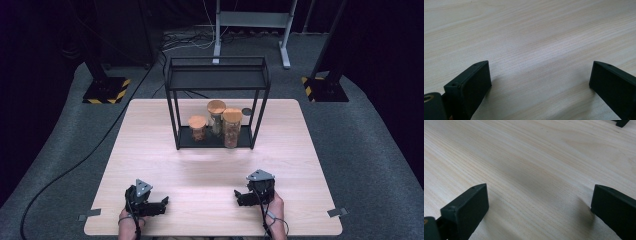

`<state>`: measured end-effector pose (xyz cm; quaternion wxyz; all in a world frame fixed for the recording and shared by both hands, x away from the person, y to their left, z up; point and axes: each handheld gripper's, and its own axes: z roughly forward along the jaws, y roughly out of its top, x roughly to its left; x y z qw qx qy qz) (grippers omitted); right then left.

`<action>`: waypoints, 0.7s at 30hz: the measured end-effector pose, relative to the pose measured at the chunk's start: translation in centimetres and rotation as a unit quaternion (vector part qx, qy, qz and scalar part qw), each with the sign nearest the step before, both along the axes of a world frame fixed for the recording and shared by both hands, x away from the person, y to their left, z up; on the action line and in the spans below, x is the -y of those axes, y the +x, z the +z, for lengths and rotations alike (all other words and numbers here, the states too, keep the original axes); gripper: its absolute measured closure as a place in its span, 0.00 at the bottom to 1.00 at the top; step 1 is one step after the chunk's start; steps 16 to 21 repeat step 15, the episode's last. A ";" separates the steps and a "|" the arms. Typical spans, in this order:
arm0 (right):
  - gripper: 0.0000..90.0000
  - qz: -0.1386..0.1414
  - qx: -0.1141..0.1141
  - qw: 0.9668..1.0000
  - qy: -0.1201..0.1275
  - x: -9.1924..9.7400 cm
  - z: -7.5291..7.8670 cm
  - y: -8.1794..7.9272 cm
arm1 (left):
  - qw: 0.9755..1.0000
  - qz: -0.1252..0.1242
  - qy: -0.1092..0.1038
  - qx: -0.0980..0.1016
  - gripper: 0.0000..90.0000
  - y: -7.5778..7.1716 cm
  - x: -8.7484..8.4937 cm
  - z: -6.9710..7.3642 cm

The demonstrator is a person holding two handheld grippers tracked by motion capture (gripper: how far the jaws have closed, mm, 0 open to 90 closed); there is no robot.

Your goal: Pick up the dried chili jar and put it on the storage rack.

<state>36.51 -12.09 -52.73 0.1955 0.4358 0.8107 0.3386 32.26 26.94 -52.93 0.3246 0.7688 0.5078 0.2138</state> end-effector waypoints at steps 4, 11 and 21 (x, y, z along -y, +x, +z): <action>0.00 -0.001 0.000 1.000 0.000 0.0 0.0 0.0 | 1.000 0.001 0.000 0.000 0.03 0.0 0.0 0.0; 0.01 -0.003 -0.001 1.000 0.002 0.0 0.0 0.0 | 1.000 0.001 0.000 0.000 0.03 0.0 0.1 0.0; 0.01 -0.003 0.001 1.000 0.002 0.1 0.0 0.0 | 1.000 0.001 0.000 0.001 0.03 0.0 0.1 0.0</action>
